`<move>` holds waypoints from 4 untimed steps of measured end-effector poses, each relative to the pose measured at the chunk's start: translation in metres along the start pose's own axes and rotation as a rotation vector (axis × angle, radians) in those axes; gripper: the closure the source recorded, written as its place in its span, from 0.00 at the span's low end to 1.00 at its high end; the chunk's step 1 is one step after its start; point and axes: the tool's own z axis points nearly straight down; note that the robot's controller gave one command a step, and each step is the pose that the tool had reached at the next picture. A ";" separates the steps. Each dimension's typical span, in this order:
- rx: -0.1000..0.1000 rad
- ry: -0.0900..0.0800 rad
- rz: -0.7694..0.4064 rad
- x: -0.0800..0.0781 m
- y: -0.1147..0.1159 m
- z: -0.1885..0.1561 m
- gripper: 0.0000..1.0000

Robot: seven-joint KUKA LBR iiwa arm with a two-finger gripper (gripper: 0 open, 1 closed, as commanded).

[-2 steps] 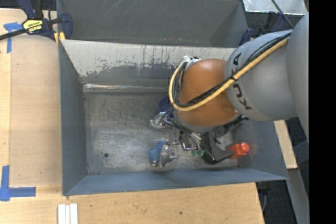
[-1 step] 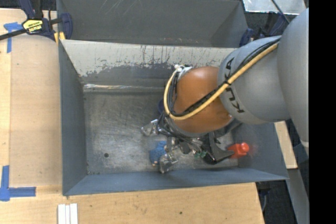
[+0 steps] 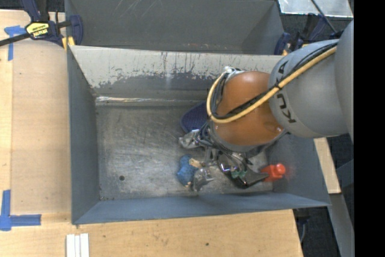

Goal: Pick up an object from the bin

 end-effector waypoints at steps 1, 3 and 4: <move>0.003 -0.011 0.004 -0.003 -0.002 -0.002 1.00; 0.007 0.005 0.008 -0.006 -0.002 -0.037 1.00; 0.006 0.005 0.010 -0.007 -0.002 -0.045 1.00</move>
Offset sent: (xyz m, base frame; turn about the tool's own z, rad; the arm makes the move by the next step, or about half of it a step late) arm 0.0000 0.0000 0.0000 0.0000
